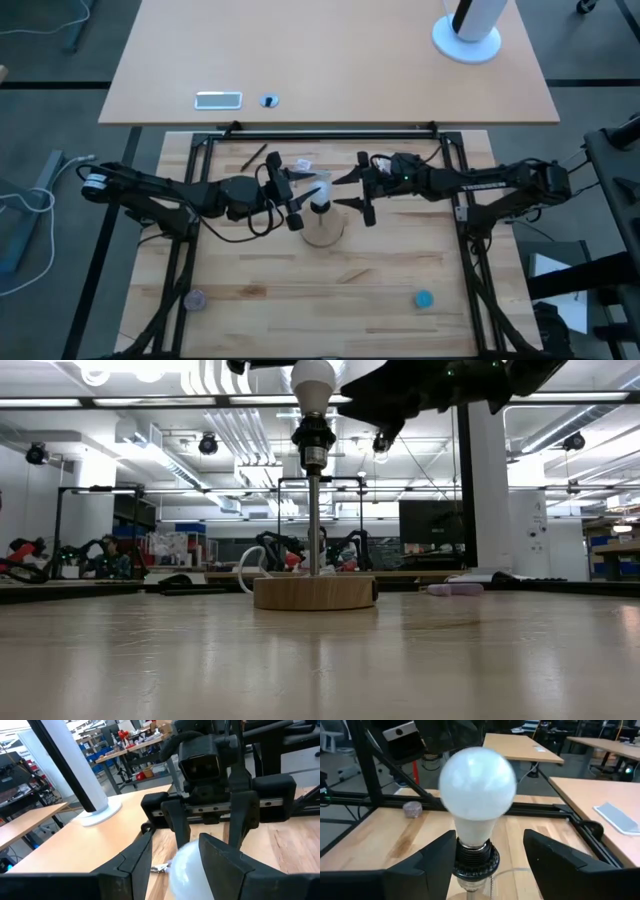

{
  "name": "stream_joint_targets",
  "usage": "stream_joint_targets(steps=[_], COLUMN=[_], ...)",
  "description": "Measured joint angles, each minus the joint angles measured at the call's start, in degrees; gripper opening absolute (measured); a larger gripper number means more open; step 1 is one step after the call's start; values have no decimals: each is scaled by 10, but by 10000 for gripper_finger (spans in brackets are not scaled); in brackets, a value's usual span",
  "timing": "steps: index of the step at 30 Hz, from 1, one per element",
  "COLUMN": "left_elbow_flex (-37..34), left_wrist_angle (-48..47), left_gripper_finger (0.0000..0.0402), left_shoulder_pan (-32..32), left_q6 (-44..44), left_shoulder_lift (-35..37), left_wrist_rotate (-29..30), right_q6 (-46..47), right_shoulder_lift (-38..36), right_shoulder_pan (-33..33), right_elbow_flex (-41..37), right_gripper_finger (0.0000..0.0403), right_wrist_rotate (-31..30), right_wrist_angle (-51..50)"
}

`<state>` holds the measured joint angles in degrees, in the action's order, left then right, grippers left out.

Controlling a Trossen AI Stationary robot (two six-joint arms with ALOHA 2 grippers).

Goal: Screw lightbulb
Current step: Insert the lightbulb into the brown lamp

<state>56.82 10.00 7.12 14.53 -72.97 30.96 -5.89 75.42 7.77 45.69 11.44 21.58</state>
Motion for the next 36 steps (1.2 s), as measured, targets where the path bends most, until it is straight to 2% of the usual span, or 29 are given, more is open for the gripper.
stream_joint_targets(steps=[8,16,20,24,27,31,36], left_elbow_flex=[0,1,1,2,-1,-2,-3], left_wrist_angle=[0,-1,-33,-102,-130,-130,-130], left_gripper_finger=[155,155,155,150,114,19,3], left_shoulder_pan=[1,1,7,25,50,85,90], left_q6=[-1,-1,-15,-51,-60,-38,-66], left_shoulder_lift=[0,19,50,77,76,54,43], left_wrist_rotate=[0,0,0,-6,-13,-16,-3], right_q6=[-9,-19,-2,12,8,-22,-9], right_shoulder_lift=[-16,-22,-22,-22,-22,-23,-23], right_shoulder_pan=[0,0,0,0,-7,-25,-34], right_elbow_flex=[0,36,56,75,75,75,75], right_gripper_finger=[208,180,154,109,62,7,2], right_wrist_rotate=[-52,-70,-72,-73,-89,-130,-131], right_wrist_angle=[14,12,-25,-81,-82,-93,-108])
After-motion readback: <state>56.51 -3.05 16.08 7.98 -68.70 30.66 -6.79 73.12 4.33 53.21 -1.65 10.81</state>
